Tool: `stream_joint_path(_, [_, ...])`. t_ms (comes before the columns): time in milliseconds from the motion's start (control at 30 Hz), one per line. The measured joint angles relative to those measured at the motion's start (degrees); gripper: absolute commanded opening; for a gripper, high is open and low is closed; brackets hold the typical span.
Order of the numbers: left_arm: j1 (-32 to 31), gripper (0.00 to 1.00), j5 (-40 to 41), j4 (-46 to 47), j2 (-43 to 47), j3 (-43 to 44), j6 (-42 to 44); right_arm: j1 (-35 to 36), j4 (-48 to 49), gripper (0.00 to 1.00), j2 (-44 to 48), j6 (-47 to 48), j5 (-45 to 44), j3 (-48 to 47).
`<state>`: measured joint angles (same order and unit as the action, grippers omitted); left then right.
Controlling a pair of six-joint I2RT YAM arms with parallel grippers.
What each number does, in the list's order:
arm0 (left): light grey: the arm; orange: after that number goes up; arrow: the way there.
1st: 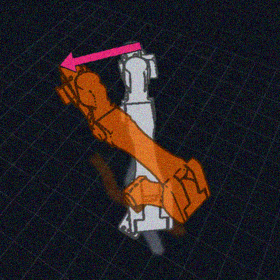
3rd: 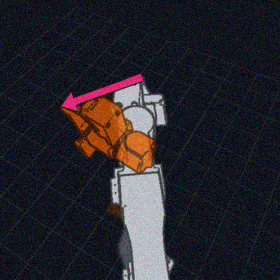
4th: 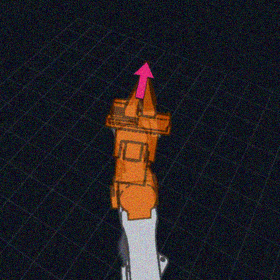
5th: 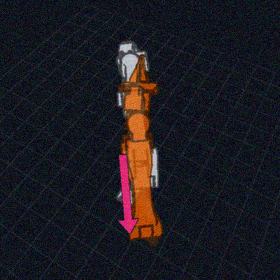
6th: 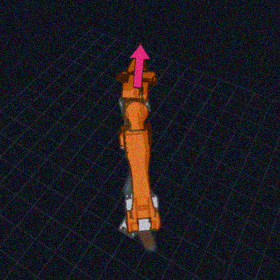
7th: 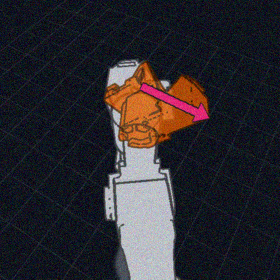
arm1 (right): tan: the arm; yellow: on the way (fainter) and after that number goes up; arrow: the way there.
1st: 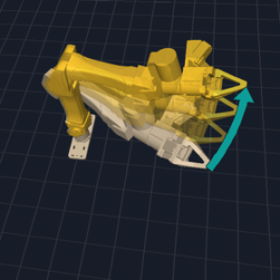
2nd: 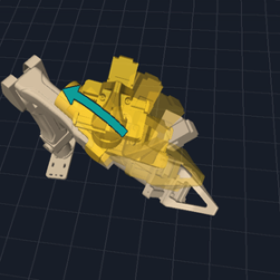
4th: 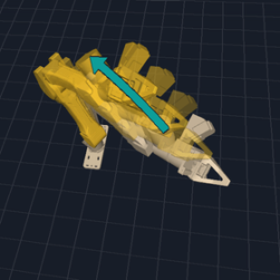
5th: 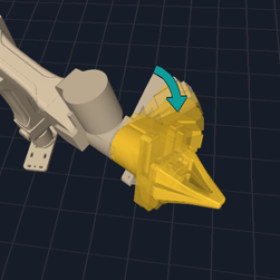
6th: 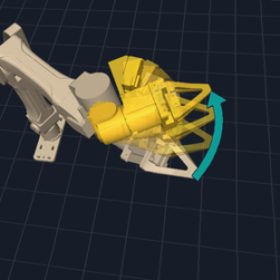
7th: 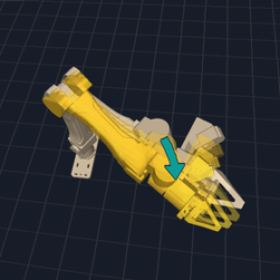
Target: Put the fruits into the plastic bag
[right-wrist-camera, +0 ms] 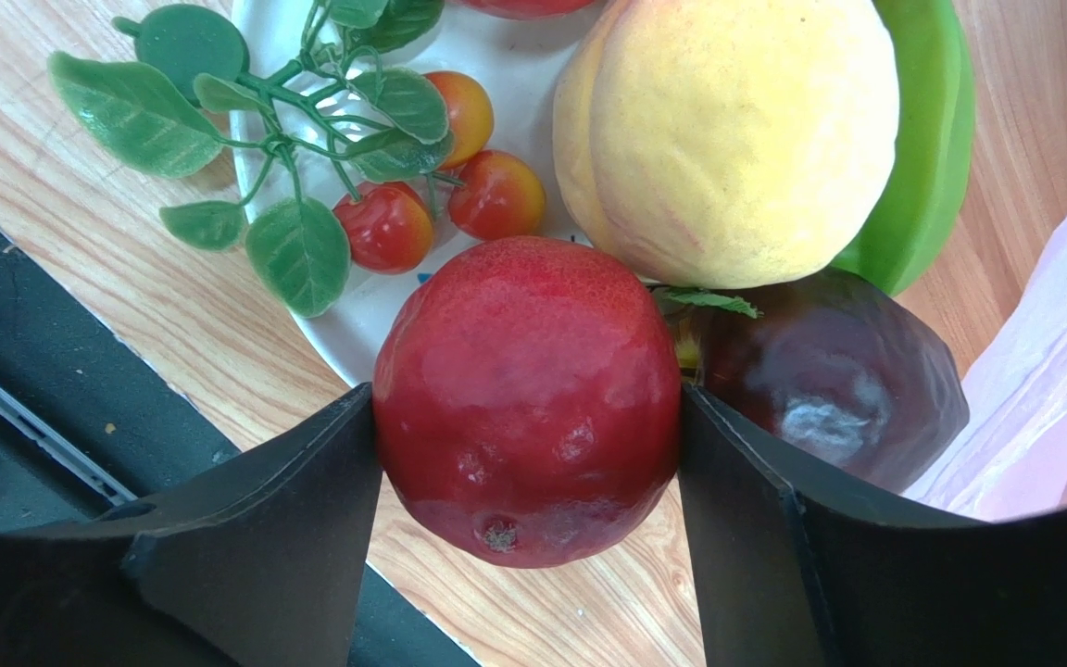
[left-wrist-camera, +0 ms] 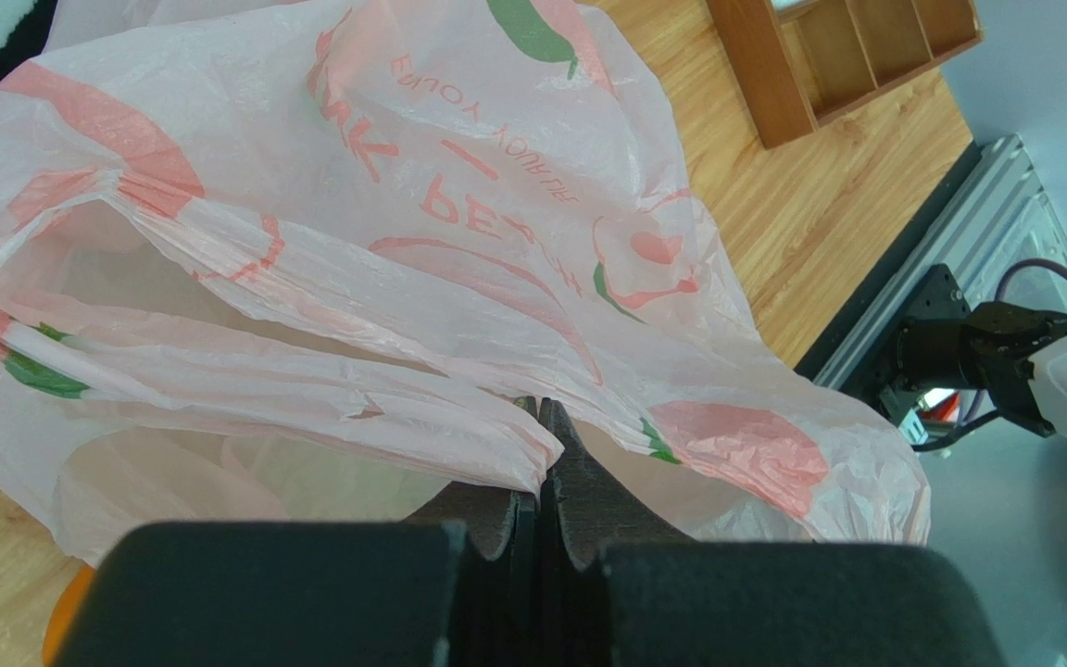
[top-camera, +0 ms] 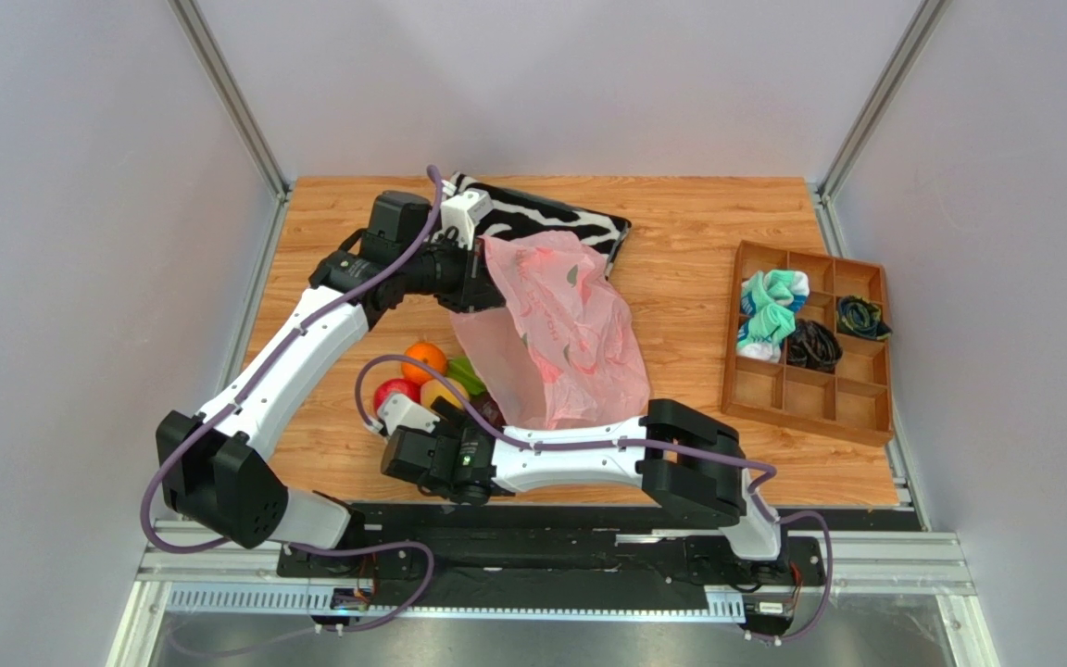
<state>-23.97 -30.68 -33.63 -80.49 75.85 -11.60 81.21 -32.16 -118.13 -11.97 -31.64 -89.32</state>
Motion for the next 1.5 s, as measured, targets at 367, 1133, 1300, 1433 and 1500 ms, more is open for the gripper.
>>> stream_joint_path(367, [0.0,0.0,-0.3,-0.1,0.0,0.0,0.0,0.0,4.0,0.42,1.9,0.5,3.1,3.1])
stream_joint_path(1133, [0.0,0.0,-0.2,-0.5,0.0,-0.1,0.2,0.0,11.1,0.39,14.1,-1.4,12.3,10.8])
stream_joint_path(1300, [0.0,0.0,-0.3,-0.6,0.0,-0.1,0.2,-0.2,11.8,0.39,16.0,-1.4,13.5,10.8])
stream_joint_path(1433, [0.0,0.0,-0.3,-0.9,0.0,-0.1,0.2,-1.6,13.2,0.38,18.9,-1.5,15.8,12.1])
stream_joint_path(1500, [0.0,0.0,-0.2,-0.9,0.0,-0.1,0.2,-3.0,13.7,0.39,21.2,-1.7,17.3,13.4])
